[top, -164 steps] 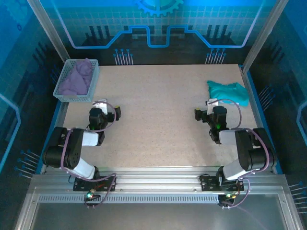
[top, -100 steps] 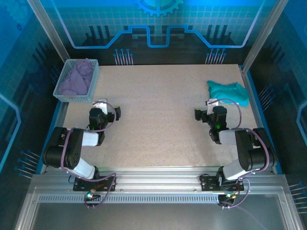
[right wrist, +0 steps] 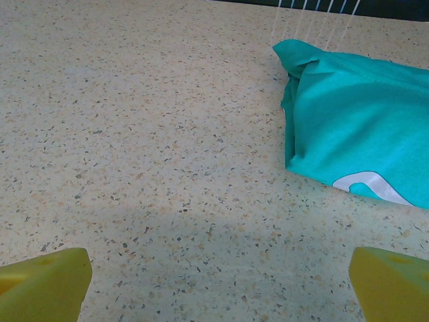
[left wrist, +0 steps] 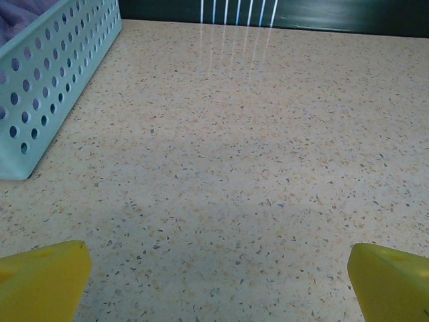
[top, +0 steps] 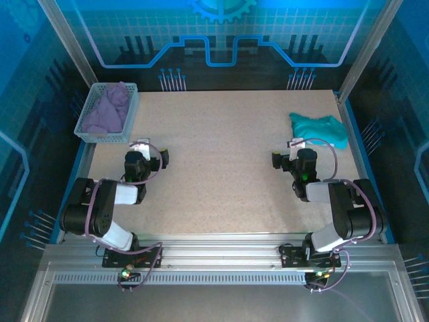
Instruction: Fold the inside-out t-shirt
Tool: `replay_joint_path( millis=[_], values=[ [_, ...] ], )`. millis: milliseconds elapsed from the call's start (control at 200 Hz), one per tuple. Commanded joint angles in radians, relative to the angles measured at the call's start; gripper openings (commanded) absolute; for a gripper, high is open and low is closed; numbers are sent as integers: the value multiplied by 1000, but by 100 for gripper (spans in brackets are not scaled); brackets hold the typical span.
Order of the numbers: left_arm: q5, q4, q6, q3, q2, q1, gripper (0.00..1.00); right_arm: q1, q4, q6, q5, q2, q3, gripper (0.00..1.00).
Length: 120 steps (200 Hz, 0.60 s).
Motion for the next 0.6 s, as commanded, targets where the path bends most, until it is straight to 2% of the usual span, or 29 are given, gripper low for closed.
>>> replay_joint_path(
  millis=[0, 125, 175, 275, 385, 480, 545, 595],
  values=[
    [29, 1, 19, 20, 3, 10, 99, -12, 36, -4, -11, -8, 11, 100],
    [28, 2, 19, 20, 2, 12, 99, -12, 37, -3, -11, -8, 10, 100],
    [-15, -17, 6, 25, -14, 10, 99, -6, 5, 3, 22, -28, 24, 100],
    [-150, -163, -44, 38, -150, 10, 99, -5, -280, 40, 75, -172, 115, 100],
    [-261, -386, -182, 75, -334, 12, 99, -37, -452, 184, 86, -322, 166, 100],
    [-208, -562, -313, 123, -454, 16, 99, -55, -630, 295, 26, -423, 222, 100],
    [-152, -639, -395, 157, -490, 23, 99, -29, -624, 328, -69, -474, 212, 100],
    [-98, -658, -444, 182, -485, 35, 99, 31, -607, 327, -90, -493, 211, 100]
  ],
)
